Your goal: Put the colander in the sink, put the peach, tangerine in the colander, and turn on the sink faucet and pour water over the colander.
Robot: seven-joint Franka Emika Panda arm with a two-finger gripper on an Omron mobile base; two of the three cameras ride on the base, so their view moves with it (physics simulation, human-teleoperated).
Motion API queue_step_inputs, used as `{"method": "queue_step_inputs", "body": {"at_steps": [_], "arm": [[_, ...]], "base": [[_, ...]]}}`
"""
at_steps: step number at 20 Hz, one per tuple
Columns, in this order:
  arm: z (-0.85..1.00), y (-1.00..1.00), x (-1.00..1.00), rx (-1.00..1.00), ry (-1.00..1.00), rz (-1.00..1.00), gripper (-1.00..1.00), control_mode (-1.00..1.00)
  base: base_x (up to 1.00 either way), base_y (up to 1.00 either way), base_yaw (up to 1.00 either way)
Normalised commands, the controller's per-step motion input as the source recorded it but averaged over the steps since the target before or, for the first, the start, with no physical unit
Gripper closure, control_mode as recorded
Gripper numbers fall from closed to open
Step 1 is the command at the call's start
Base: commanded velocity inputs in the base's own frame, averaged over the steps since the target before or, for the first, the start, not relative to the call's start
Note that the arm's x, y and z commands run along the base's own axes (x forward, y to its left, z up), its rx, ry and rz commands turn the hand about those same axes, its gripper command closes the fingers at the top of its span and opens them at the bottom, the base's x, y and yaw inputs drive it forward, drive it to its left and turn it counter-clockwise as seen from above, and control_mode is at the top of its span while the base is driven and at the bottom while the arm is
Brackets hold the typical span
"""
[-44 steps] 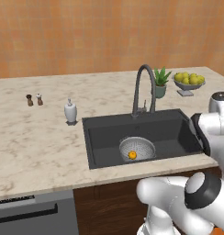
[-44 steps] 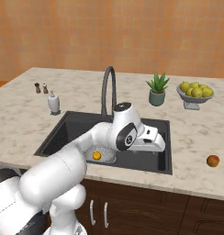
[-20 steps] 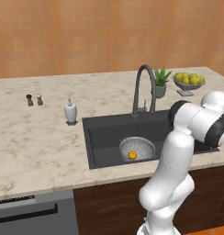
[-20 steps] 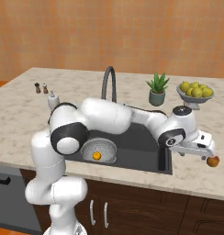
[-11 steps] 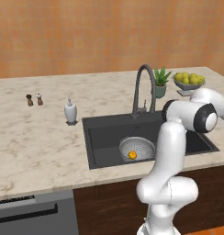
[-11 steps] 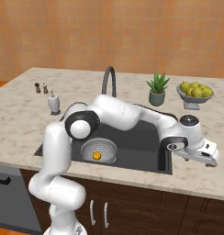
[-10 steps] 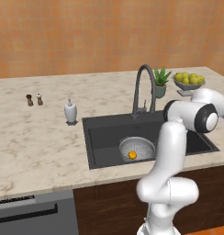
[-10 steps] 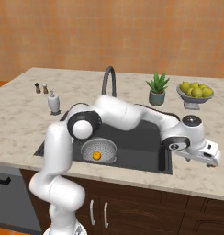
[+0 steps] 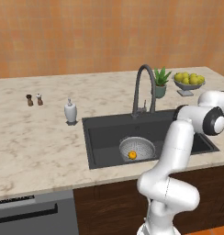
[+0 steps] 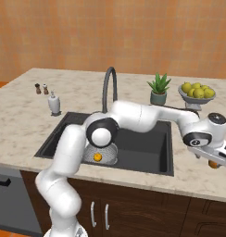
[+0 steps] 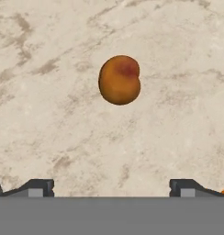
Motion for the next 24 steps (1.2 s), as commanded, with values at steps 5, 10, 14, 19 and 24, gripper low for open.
{"method": "queue_step_inputs", "body": {"at_steps": [5, 10, 14, 19, 24], "arm": [[-0.2, -0.04, 0.19, 0.02, 0.0, -0.07, -1.0, -1.0], [-0.28, 0.0, 0.17, 0.0, 0.0, -0.08, -1.0, -1.0], [-0.26, 0.0, 0.3, 0.0, 0.0, -0.08, -1.0, -1.0], [-0.21, -0.1, 0.28, 0.0, 0.0, -0.06, -1.0, -1.0], [-0.24, -0.08, 0.18, -0.01, 0.0, -0.05, -1.0, -1.0]], "base": [[0.0, 0.0, 0.0], [0.0, 0.0, 0.0], [0.0, 0.0, 0.0], [0.0, 0.0, 0.0], [0.0, 0.0, 0.0]]}}
